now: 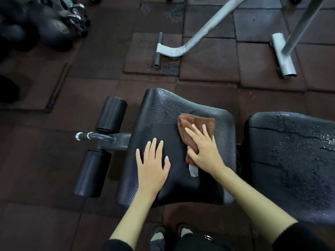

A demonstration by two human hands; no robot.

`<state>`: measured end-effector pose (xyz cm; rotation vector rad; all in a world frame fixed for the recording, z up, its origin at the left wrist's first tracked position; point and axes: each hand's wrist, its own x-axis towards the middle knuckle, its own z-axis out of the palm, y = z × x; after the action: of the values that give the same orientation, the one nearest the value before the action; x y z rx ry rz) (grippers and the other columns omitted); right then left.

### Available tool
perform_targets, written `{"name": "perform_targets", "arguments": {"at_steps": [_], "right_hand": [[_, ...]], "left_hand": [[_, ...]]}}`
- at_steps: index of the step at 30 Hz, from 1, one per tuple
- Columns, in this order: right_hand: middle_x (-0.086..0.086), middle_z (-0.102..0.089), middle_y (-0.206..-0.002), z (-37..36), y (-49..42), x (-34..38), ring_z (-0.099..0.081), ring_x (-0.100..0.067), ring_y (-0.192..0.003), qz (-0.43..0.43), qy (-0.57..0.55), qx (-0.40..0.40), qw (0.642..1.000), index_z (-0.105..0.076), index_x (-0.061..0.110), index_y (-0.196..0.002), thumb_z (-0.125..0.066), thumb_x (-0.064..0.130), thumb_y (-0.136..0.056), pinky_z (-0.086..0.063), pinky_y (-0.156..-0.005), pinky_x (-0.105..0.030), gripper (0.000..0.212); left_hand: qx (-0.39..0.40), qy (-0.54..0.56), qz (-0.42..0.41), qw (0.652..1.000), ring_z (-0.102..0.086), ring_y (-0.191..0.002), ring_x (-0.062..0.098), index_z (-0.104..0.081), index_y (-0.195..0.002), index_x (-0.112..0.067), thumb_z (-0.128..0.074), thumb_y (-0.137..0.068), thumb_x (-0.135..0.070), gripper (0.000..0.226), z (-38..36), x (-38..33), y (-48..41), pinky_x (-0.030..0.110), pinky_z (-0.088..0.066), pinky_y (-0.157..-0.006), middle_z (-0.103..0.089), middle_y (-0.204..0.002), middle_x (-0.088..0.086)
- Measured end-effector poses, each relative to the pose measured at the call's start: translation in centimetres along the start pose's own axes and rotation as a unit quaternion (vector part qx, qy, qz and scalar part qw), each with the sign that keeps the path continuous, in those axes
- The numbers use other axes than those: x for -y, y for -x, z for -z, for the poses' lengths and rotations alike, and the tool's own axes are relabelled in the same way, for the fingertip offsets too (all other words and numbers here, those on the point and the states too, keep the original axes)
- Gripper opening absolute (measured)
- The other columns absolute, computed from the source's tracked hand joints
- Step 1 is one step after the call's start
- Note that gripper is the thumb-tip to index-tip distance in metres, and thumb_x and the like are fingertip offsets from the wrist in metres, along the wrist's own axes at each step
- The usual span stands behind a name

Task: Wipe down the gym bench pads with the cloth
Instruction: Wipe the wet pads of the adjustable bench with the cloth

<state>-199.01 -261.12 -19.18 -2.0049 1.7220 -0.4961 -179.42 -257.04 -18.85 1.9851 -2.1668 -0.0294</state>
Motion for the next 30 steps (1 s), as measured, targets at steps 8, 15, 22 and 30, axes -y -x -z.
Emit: {"name": "perform_targets", "arguments": {"at_steps": [8, 15, 22, 30], "right_hand": [[0.004, -0.021, -0.157, 0.9, -5.8, -0.9, -0.006, -0.027, -0.146, -0.073, -0.005, -0.066, 0.995, -0.035, 0.035, -0.142, -0.053, 0.035, -0.081, -0.006, -0.116, -0.053, 0.063], [0.0, -0.022, -0.157, -1.3, -6.8, 4.5, -0.004, -0.029, -0.146, -0.119, -0.051, -0.076, 0.989, -0.037, 0.028, -0.142, -0.057, 0.026, -0.083, -0.003, -0.114, -0.054, 0.062], [0.005, -0.029, -0.154, -1.9, -6.0, 3.9, -0.014, -0.031, -0.145, 0.107, 0.064, 0.002, 0.992, -0.039, 0.031, -0.142, -0.038, 0.045, -0.081, -0.005, -0.113, -0.056, 0.063], [0.01, -0.024, -0.155, -1.1, -9.8, 2.4, -0.007, -0.027, -0.147, 0.113, 0.064, 0.011, 0.991, -0.037, 0.035, -0.141, -0.052, 0.036, -0.08, 0.004, -0.114, -0.051, 0.063]], "left_hand": [[0.033, 0.019, 0.014, 0.999, -0.04, -0.133, 0.022, -0.048, -0.136, -0.015, -0.041, -0.087, -0.039, 0.055, 0.0, 0.6, 0.4, 0.052, -0.03, -0.108, -0.045, -0.144, 0.007], [0.024, 0.032, 0.034, 0.999, -0.04, -0.133, 0.023, -0.047, -0.136, -0.011, -0.039, -0.087, -0.039, 0.057, 0.1, 0.9, 0.4, 0.052, -0.029, -0.108, -0.044, -0.144, 0.008], [0.032, 0.02, 0.054, 0.998, -0.038, -0.135, 0.022, -0.043, -0.139, -0.008, -0.037, -0.088, -0.041, 0.061, 0.4, 1.9, -0.1, 0.052, -0.025, -0.109, -0.043, -0.145, 0.008], [0.035, 0.03, 0.044, 0.998, -0.037, -0.135, 0.023, -0.043, -0.14, -0.01, -0.037, -0.088, -0.043, 0.061, 0.1, 2.9, -1.6, 0.053, -0.028, -0.109, -0.04, -0.147, 0.008]]}}
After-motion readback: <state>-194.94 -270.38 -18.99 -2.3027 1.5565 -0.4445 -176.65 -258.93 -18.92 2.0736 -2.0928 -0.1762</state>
